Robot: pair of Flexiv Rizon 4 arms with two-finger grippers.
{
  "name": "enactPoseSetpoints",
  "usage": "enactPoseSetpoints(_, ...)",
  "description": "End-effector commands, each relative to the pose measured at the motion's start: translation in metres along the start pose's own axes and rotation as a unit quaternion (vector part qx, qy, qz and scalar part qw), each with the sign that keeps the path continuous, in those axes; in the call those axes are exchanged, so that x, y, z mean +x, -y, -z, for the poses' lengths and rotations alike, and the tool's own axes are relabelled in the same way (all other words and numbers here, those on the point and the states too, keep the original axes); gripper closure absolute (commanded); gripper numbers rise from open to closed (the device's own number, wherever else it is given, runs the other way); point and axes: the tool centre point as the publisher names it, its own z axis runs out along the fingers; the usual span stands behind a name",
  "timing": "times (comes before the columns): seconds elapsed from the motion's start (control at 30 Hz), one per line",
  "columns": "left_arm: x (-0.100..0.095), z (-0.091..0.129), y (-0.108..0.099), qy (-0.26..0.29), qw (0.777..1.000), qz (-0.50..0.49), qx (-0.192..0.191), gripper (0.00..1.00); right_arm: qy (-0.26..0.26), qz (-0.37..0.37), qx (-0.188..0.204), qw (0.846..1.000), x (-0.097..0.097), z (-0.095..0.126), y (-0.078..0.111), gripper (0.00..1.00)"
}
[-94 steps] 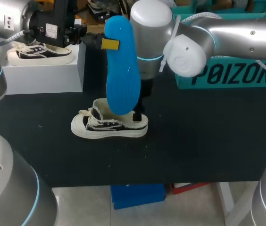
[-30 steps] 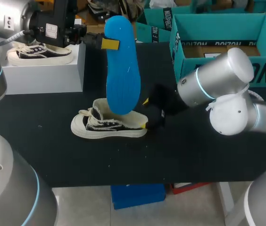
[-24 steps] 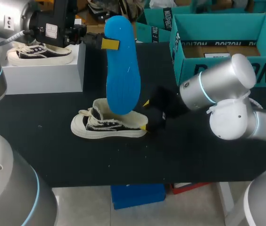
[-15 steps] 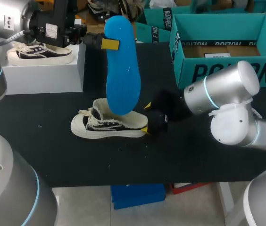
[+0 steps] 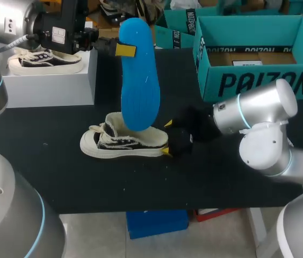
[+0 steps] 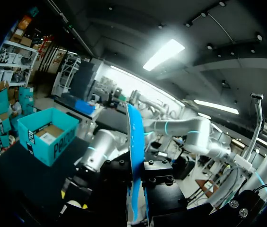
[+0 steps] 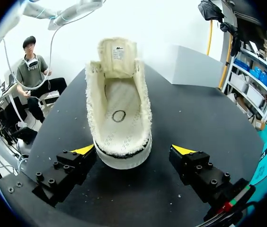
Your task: Take the shoe out of the shoebox, open the shoe tongue, remove and reinsert the insole, then place the shoe into the shoebox
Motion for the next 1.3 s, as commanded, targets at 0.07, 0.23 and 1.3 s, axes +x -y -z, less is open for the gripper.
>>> enactPoseSetpoints(0.07, 0.000, -0.001, -0.001, 0.001, 1.000, -0.001, 0.001, 1.00, 0.000, 0.002, -0.010, 1.000, -0.004, -0.008, 0.005, 0.00)
enactPoseSetpoints(0.23, 0.000, -0.001, -0.001, 0.001, 1.000, -0.001, 0.001, 1.00, -0.016, 0.008, 0.013, 1.000, -0.006, -0.002, 0.001, 0.00)
enactPoseSetpoints(1.3, 0.000, -0.001, -0.001, 0.001, 1.000, -0.001, 0.001, 1.00, -0.024, 0.022, 0.466, 0.884, -0.024, 0.019, -0.057, 0.00)
